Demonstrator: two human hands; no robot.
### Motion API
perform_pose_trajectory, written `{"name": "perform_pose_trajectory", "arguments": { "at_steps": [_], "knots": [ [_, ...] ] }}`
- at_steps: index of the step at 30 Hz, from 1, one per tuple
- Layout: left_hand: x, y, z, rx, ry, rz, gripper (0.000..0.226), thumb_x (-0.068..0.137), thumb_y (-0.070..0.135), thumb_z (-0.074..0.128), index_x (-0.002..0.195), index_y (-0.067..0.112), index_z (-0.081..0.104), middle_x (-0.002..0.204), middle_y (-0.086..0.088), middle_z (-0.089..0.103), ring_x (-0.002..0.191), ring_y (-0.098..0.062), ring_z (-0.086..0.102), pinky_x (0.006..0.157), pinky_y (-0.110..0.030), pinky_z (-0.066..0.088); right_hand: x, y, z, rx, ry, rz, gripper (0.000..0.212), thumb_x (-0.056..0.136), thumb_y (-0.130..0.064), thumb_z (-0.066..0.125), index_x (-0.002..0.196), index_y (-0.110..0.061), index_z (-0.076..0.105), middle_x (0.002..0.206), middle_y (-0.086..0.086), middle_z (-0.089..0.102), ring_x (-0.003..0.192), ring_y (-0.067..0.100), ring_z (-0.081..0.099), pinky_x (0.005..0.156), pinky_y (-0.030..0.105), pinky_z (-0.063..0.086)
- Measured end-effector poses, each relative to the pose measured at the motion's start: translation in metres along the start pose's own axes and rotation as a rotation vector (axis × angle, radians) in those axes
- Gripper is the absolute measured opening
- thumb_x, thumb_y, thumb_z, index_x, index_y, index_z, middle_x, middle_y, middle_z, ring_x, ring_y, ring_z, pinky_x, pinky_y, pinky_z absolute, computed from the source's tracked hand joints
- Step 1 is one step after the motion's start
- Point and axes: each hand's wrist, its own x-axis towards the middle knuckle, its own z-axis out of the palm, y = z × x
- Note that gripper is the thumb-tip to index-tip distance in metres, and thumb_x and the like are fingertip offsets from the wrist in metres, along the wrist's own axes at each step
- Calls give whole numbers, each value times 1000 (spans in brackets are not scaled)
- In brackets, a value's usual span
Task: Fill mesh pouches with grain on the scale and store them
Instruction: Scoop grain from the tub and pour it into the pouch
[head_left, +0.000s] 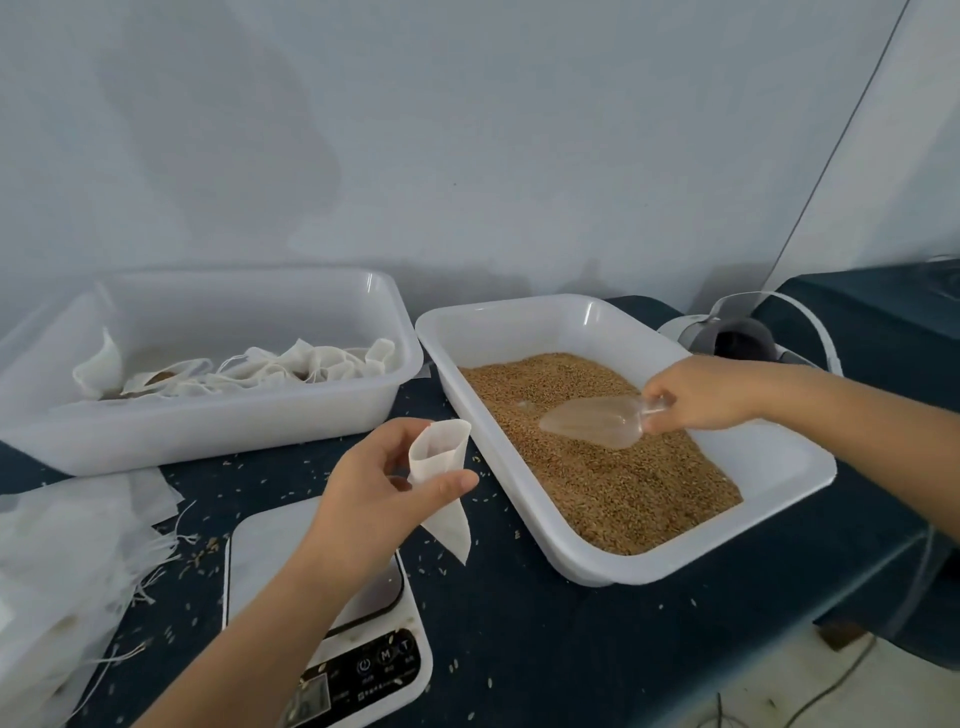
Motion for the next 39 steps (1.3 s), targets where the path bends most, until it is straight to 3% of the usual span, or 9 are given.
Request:
{"name": "perform_pose_trajectory", "arguments": {
  "at_steps": [4,7,10,15,19,26,29,33,39],
  "knots": [
    [4,-2,3,27,-2,-11,43,49,61,72,88,47,60,88,22,66,79,1,62,65,-18,47,14,3,8,-116,-90,7,19,91,-44,51,81,-28,54,82,-9,53,70,5,48,58,20,34],
    [4,-4,2,28,-11,-10,41,51,59,73,89,49,60,86,18,67,77,-3,62,66,-20,49,29,4,15,-84,-100,-14,31,91,-48,51,100,-20,61,89,-6,58,77,9,53,67,24,42],
    [5,-6,-3,23,0,-20,42,50,58,73,88,46,62,85,16,67,76,-5,62,65,-21,50,40,1,25,7,-92,-71,24,89,-48,55,84,-25,59,81,-5,56,71,11,50,64,26,38],
    [5,-9,-7,11,19,-48,48,47,60,74,90,41,63,85,15,67,79,-6,64,66,-20,49,54,-18,45,232,-12,-121,16,90,-44,58,96,-29,60,86,-6,62,70,9,54,63,23,41],
    [5,-10,-7,6,9,-42,45,49,58,75,89,40,64,83,13,68,76,-7,63,65,-20,48,65,-36,50,327,40,-146,8,89,-45,60,87,-38,56,82,-8,60,68,9,52,62,24,37],
    [4,-12,-11,16,27,-40,48,48,60,75,90,40,63,84,13,68,79,-10,65,69,-25,50,77,-56,66,459,170,-112,17,89,-41,61,78,-29,57,75,-10,57,64,6,49,57,22,32],
    [5,-11,-13,46,35,-34,50,48,61,73,92,39,62,84,17,67,78,-6,64,65,-20,50,74,-52,69,499,197,-118,20,90,-40,61,75,-27,57,72,-12,55,62,6,46,57,22,31],
    [9,-10,-10,60,42,-28,47,50,59,72,91,40,60,85,22,66,78,1,63,60,-10,48,64,-40,60,458,212,-149,26,88,-45,60,79,-21,60,70,-11,55,60,8,46,59,24,34],
    [17,-14,-1,95,47,-43,38,60,51,76,92,43,59,85,22,66,78,-1,63,65,-18,50,39,-22,35,448,143,-199,31,85,-47,61,106,-24,65,96,3,68,75,16,63,71,31,52]
  ]
}}
